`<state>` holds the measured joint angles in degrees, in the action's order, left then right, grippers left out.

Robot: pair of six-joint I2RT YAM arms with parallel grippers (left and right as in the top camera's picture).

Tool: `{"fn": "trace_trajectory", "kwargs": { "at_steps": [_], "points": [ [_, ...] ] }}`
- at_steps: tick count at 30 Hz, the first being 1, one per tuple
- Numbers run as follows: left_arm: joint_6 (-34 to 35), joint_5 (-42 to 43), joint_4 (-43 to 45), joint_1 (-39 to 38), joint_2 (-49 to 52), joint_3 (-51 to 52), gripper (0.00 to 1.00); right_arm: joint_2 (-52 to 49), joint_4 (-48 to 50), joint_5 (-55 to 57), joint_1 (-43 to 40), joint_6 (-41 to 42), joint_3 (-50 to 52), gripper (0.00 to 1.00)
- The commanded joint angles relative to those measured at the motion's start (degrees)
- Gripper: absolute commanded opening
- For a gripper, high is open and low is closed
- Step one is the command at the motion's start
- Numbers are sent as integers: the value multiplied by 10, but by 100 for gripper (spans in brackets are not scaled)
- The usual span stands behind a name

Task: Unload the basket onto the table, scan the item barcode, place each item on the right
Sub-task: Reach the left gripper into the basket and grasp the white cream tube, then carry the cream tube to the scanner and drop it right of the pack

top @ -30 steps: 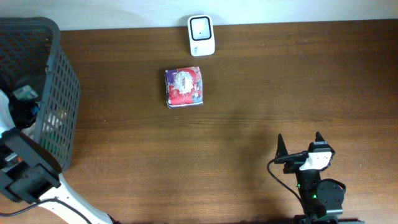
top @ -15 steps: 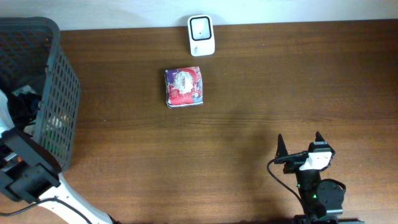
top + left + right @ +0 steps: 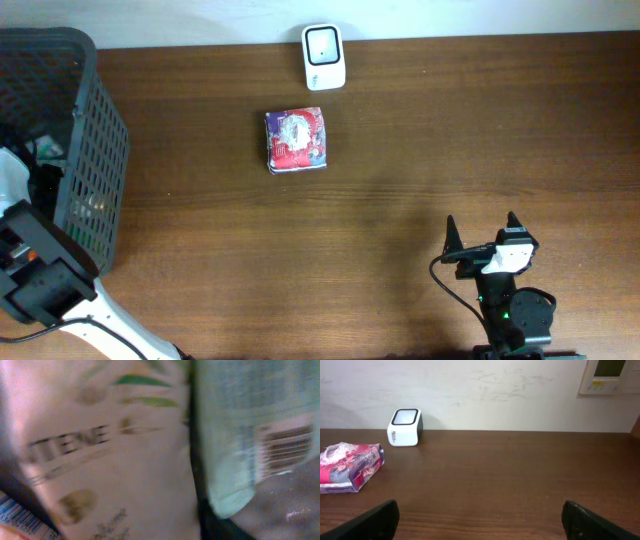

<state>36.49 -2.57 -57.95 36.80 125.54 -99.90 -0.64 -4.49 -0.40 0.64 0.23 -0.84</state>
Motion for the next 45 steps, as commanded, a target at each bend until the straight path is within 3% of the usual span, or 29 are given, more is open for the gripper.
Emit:
{"fn": "trace_trajectory", "kwargs": {
  "at_steps": [1, 5, 6, 8, 11, 16, 20, 25, 28, 33, 39, 45],
  "points": [
    [-5, 0, -7, 1, 7, -5, 41, 3, -1, 5, 5, 4, 5, 98],
    [-42, 0, -79, 1, 7, -91, 38, 3, -1, 5, 5, 4, 5, 99],
    [-42, 0, -115, 1, 7, -128, 33, 3, -1, 5, 5, 5, 5, 99],
    [-42, 2, -177, 1, 7, -201, 12, 3, -1, 5, 5, 5, 5, 99],
    [-42, 36, -243, 1, 7, -301, 17, 3, -1, 5, 5, 4, 5, 99],
    [-42, 194, -323, 1, 6, -484, 15, 3, -1, 5, 5, 5, 5, 99],
    [-42, 316, -330, 1, 5, -591, 17, 3, -1, 5, 5, 4, 5, 98],
    [-42, 361, -348, -11, 4, -753, 16, 3, -1, 5, 5, 5, 5, 99],
    [-42, 363, -346, -43, -3, -799, 17, 3, -1, 5, 5, 4, 5, 99],
    [-54, 341, -339, -188, -9, -796, 17, 3, -1, 5, 5, 4, 5, 99],
    [-53, 131, -322, -440, -3, -759, 19, 3, -1, 5, 5, 4, 5, 98],
    [-53, 59, -188, -621, 28, -609, 20, 3, -1, 5, 5, 4, 5, 98]
  ]
}}
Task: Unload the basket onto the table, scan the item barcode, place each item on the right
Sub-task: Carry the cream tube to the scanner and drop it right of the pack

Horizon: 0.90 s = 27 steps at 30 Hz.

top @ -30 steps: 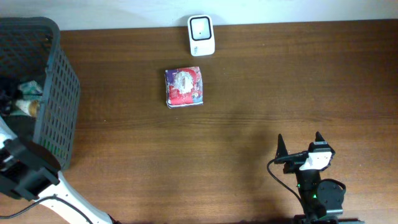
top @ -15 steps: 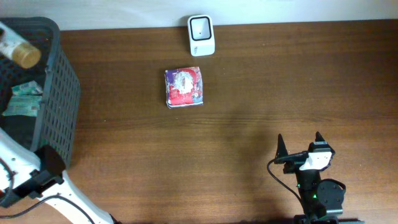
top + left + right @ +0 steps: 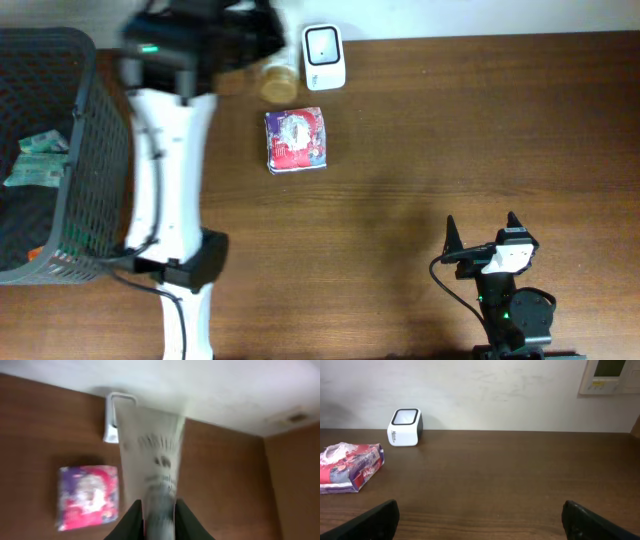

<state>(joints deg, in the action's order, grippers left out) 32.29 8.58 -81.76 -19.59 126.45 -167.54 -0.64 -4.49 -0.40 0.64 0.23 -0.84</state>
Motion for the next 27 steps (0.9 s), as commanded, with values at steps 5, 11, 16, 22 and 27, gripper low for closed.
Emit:
{"fn": "trace_trajectory", "kwargs": {
  "at_steps": [5, 11, 16, 22, 27],
  "points": [
    [-11, -54, 173, -137, 78, 182, 19, 3, -1, 5, 5, 5, 5, 98],
    [-12, -101, 202, -171, 142, 203, 23, 3, -1, 5, 5, 4, 5, 99],
    [-37, -103, 189, -162, 120, 192, 32, 3, -1, 5, 5, 4, 5, 98],
    [-37, -100, 69, -130, 69, 192, 99, 3, -1, 5, 5, 4, 5, 98],
    [-36, -64, -26, -131, 84, 195, 99, 3, -1, 5, 5, 5, 5, 98]
  ]
}}
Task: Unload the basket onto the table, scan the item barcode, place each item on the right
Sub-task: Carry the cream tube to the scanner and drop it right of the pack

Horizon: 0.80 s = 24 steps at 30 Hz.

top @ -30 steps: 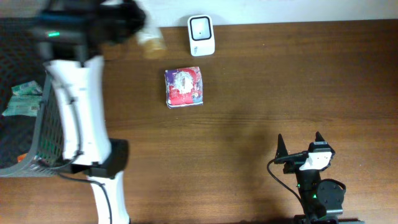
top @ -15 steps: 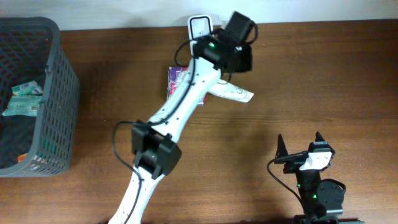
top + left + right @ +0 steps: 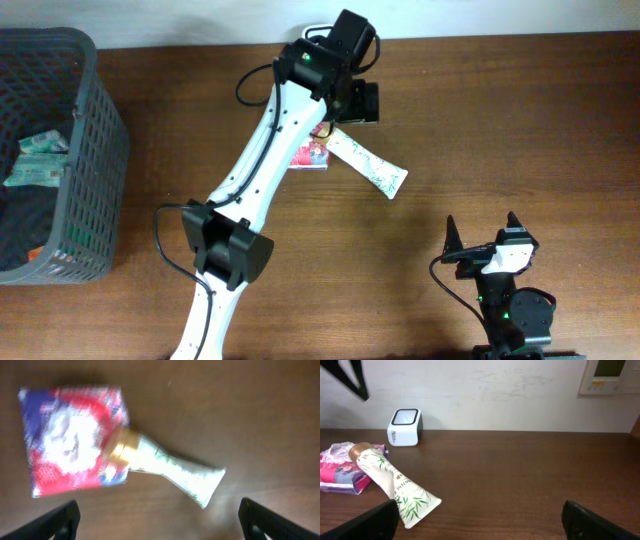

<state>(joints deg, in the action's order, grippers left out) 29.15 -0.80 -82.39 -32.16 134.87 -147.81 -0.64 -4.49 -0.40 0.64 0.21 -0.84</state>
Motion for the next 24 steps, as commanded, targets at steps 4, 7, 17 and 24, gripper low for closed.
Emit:
{"fn": "trace_trajectory", "kwargs": {
  "at_steps": [4, 7, 17, 24],
  "points": [
    [65, 92, -23, -31, 40, 5, 98, 3, -1, 5, 5, 5, 5, 98],
    [172, 58, -21, -61, 97, 5, 99, 3, -1, 5, 5, 5, 5, 98],
    [347, -62, 107, -65, 165, 5, 99, 3, -1, 5, 5, 5, 5, 98],
    [359, -81, 132, -63, 206, 5, 72, 3, -1, 5, 5, 5, 5, 99]
  ]
}}
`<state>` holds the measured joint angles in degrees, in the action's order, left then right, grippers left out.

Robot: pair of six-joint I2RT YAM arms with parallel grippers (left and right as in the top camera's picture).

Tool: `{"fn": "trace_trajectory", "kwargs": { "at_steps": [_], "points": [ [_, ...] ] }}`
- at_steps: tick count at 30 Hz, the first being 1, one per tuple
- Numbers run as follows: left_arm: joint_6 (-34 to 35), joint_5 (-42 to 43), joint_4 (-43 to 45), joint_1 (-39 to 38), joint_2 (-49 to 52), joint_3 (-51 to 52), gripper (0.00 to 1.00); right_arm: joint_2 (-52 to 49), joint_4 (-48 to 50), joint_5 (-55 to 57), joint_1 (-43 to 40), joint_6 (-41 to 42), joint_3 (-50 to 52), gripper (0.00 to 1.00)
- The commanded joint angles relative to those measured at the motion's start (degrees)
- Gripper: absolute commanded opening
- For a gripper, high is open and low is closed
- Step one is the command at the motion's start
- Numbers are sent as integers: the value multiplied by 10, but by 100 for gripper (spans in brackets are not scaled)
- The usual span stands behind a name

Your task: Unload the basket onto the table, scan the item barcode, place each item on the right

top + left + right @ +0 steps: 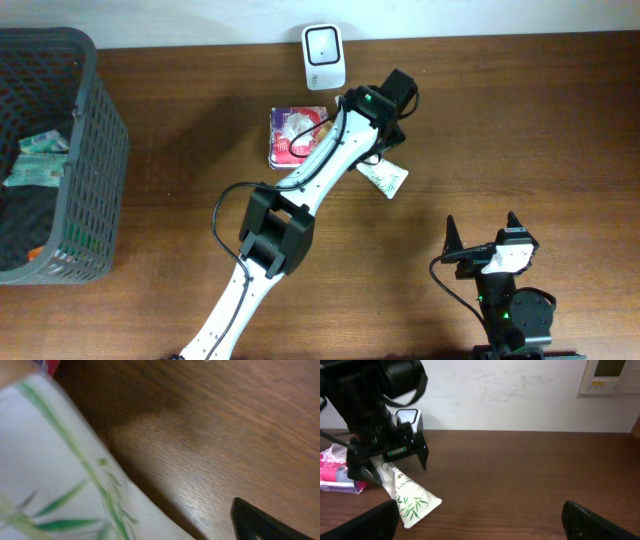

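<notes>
A white tube with green leaves point(410, 495) lies on the table, its flat end point(386, 178) pointing front right. Its cap end is hidden behind my left gripper point(392, 465). That gripper is open and low over the tube, one finger on each side. In the left wrist view the tube point(60, 470) fills the left half and one black fingertip point(260, 522) shows at the bottom right. The white scanner point(324, 56) stands at the back edge. My right gripper point(480, 520) is open near the front edge, with nothing in it.
A pink tissue pack point(288, 137) lies just left of the tube, in front of the scanner. A dark mesh basket point(60, 150) with several packets stands at the far left. My left arm point(300, 200) stretches across the middle of the table.
My left gripper was open high above the tube and tissue pack; now it is low, with its fingers either side of the tube. The tube lies where it was. The right arm has not moved.
My left gripper was down in the basket, close against the tube and other packets. Then it held the tube up near the scanner. Then the tube lay on the table, cap against the tissue pack, with the gripper open above. Now the gripper straddles it.
</notes>
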<state>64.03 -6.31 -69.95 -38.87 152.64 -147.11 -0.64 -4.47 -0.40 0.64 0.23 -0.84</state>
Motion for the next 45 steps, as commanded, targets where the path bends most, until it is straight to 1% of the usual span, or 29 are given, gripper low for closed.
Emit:
{"fn": "trace_trajectory", "kwargs": {
  "at_steps": [1, 2, 3, 4, 6, 7, 10, 11, 12, 20, 22, 23, 24, 26, 28, 30, 31, 32, 34, 35, 37, 38, 39, 40, 41, 42, 43, 45],
  "points": [
    [10, -26, 8, 4, 28, -2, 61, 3, -2, 5, 5, 4, 5, 99],
    [-7, -25, 15, 4, 28, -3, 54, 3, -2, 5, 5, 5, 5, 98],
    [-41, -21, 26, 4, 28, -6, 44, 3, -2, 5, 5, 4, 5, 98],
    [-62, -17, 29, 4, 28, -10, 40, 3, -2, 5, 5, 4, 5, 98],
    [-140, -6, 32, 2, 28, -41, 27, 3, -2, 5, 5, 4, 5, 98],
    [-167, -4, 34, 0, 28, -59, 21, 3, -2, 5, 5, 4, 5, 98],
    [-264, 11, 59, -5, 28, -96, 17, 3, -2, 5, 5, 4, 5, 98],
    [-300, 24, 71, -7, 28, -97, 18, 3, -2, 5, 5, 4, 5, 98],
    [-313, 32, 73, -9, 29, -97, 19, 3, -2, 5, 5, 4, 5, 99],
    [-316, 40, 103, -28, 50, -96, 23, 3, -2, 5, 5, 4, 5, 98],
    [-318, 40, 104, -29, 54, -96, 28, 3, -2, 5, 5, 4, 5, 98],
    [-331, 40, 107, -29, 54, -97, 32, 3, -2, 5, 5, 4, 5, 98],
    [-358, 38, 109, -28, 52, -105, 34, 3, -2, 5, 5, 4, 5, 98],
    [-369, 38, 100, -24, 49, -131, 37, 3, -2, 5, 5, 4, 5, 98],
    [-369, 38, 71, -18, 40, -168, 41, 3, -2, 5, 5, 4, 5, 98],
    [-369, 37, 11, -6, 24, -229, 49, 3, -2, 5, 5, 4, 5, 98],
    [-370, 35, -19, -1, 17, -256, 56, 3, -2, 5, 5, 4, 5, 98],
    [-370, 28, -42, 4, 11, -275, 57, 3, -2, 5, 5, 4, 5, 98],
    [-370, -25, -120, 24, -6, -329, 57, 3, -2, 5, 5, 4, 5, 99],
    [-370, -50, -152, 40, -23, -328, 57, 3, -2, 5, 5, 4, 5, 99],
    [-369, -71, -204, 80, -31, -328, 58, 3, -2, 5, 5, 5, 5, 98],
    [-369, -76, -225, 100, -31, -327, 55, 3, -2, 5, 5, 4, 5, 99],
    [-369, -77, -238, 120, -31, -323, 49, 3, -2, 5, 5, 4, 5, 98],
    [-369, -77, -258, 156, -31, -314, 30, 3, -2, 5, 5, 4, 5, 99],
    [-369, -77, -265, 172, -31, -310, 22, 3, -2, 5, 5, 4, 5, 98],
    [-369, -75, -268, 200, -30, -301, 5, 3, -2, 5, 5, 4, 5, 98],
    [-369, -75, -268, 214, -29, -293, 0, 3, -2, 5, 5, 5, 5, 98],
    [-369, -76, -268, 239, -25, -263, 0, 3, -2, 5, 5, 4, 5, 98]
  ]
}}
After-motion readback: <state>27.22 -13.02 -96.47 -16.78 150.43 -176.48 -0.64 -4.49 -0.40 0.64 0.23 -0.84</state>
